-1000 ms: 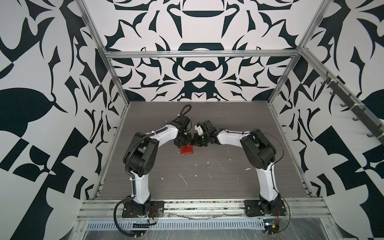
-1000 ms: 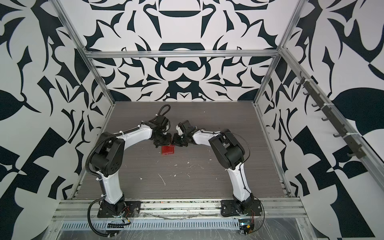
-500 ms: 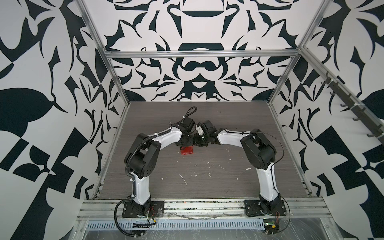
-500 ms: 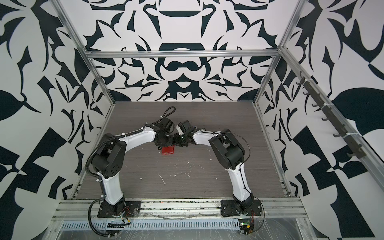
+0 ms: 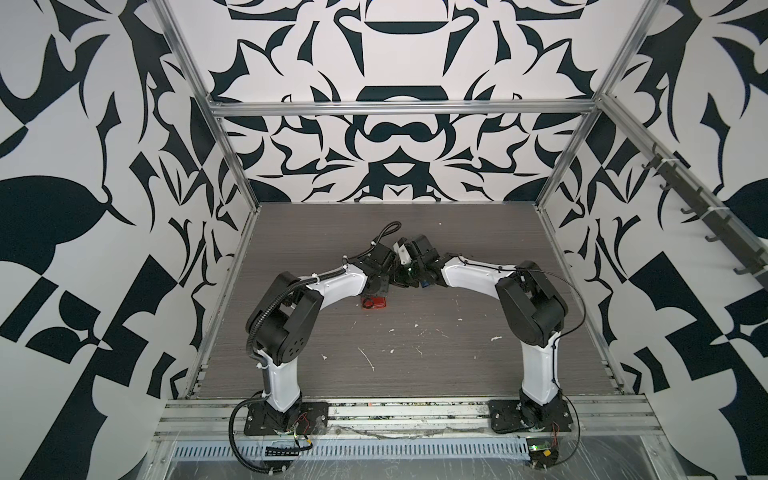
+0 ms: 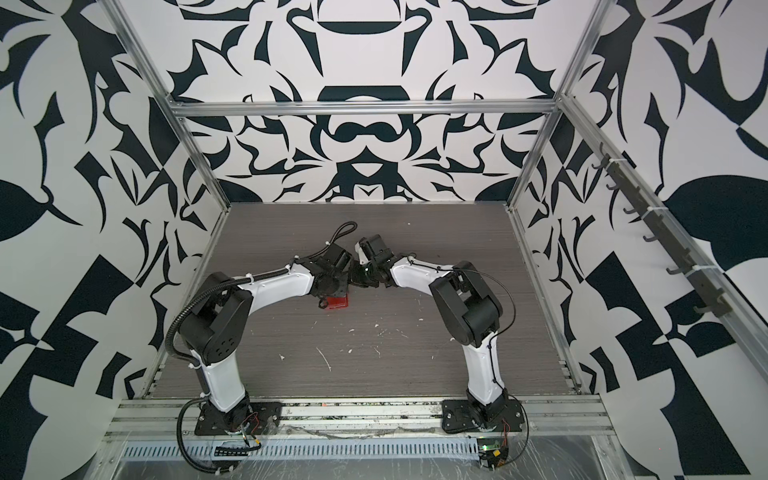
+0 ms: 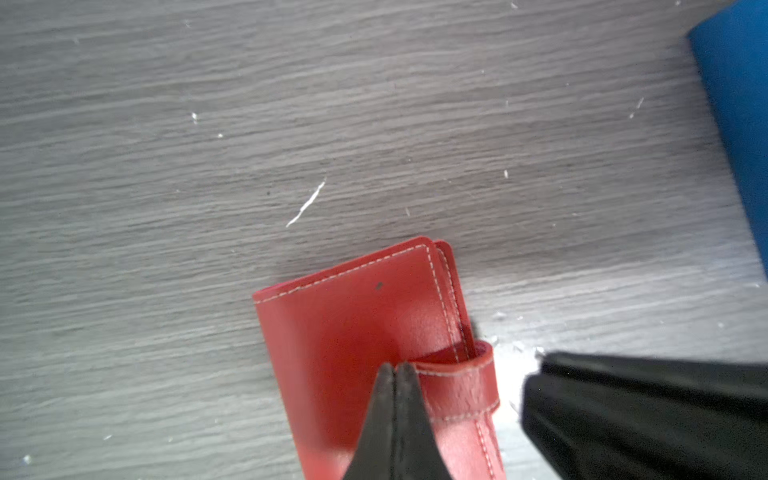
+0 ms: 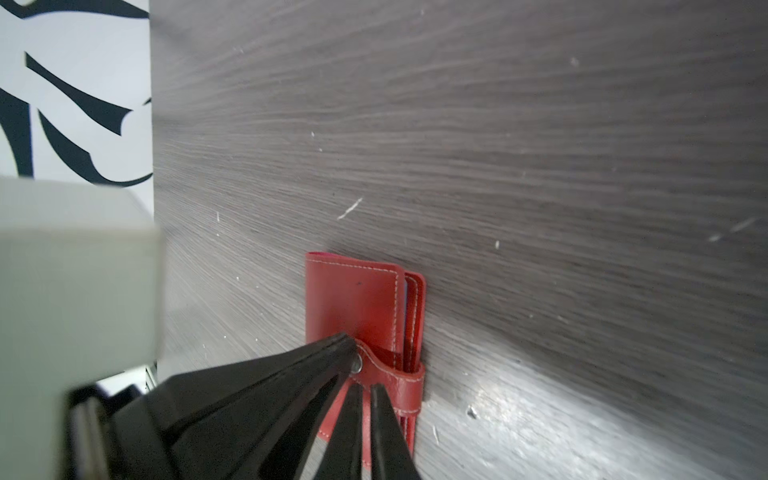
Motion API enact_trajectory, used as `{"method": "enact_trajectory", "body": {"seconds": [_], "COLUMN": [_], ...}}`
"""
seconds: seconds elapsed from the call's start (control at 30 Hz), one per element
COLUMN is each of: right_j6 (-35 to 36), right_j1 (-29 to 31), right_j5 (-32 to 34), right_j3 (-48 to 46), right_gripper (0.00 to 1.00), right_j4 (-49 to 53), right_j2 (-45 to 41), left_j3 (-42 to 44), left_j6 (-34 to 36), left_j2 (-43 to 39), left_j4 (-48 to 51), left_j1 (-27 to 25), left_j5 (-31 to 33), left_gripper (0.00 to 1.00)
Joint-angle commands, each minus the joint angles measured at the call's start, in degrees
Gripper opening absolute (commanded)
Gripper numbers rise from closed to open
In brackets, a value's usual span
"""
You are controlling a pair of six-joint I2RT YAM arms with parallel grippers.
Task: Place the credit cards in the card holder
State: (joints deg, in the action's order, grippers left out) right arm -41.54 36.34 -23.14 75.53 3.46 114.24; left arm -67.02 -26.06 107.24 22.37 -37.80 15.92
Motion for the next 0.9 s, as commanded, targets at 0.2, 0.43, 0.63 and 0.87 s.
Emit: {"method": "enact_trajectory", "body": {"seconds": [0.2,0.43,0.63,0.87], "right_j6": [4.5,8.1,11.2,15.5], "right_j1": [-0.6,-0.9,-1.8,-3.8], "right_j5": [5.4,12.2,19.8,33.5], "right_j3": [-0.7,-1.6,-3.9,-7.2], "right_gripper": [0.11,0.12,0.12,0.14], "right_j4": [5.3,10.6,13.6,17.6], "right_j2": [-5.5,-9.5,-15.5,-21.7], "left_j3": [2.3,-2.1,-2.7,0.9], "left_j6": [-0.9,-0.6,-0.8,-0.6], "left_j2": [1.7,-3.2,-8.2,-16.4], "left_j4": [6.1,7.7,7.8,7.5], "left_j1": [-0.2,0.0,1.3,5.7], "left_j5": [-6.9,-9.0,-9.9,-7.9], "left_gripper": [0.09,0.27,0.36,0.46]}}
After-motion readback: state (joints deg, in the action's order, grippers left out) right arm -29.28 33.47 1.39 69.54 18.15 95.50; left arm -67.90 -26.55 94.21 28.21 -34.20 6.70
